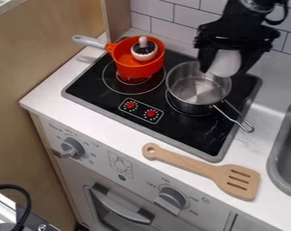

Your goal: Colocar un huevo dentro de la olla que esta sobre el quemador derecho

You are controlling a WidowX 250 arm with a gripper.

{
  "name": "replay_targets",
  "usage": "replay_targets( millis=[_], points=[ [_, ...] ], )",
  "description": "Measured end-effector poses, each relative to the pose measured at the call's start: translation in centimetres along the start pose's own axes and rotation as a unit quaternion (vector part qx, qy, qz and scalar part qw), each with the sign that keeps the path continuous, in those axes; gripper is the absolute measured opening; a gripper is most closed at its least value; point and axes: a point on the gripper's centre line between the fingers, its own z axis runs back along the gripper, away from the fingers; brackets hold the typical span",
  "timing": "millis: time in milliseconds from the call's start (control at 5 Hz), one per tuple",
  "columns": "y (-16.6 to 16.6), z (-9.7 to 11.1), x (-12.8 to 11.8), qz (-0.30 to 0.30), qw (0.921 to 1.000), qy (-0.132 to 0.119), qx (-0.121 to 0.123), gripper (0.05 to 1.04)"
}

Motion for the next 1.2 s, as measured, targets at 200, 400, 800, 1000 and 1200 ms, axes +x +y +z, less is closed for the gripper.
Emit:
replay_targets(
  millis=[200,400,800,1000,1200],
  points=[
    [0.9,-1.8,0.1,-0.013,0.9998,-0.014,-0.008,0.859],
    [1.2,-2.6,0.6,-0.011,0.9994,-0.021,-0.025,0.859],
    [0.9,-3.1,1.3,-0.005,0.998,-0.036,-0.051,1.001],
    [0.8,-2.7,1.7,-0.006,0.9987,-0.031,-0.04,1.0],
    [0.3,-2.1,2.2,0.002,0.9995,-0.016,-0.027,1.0]
  ],
)
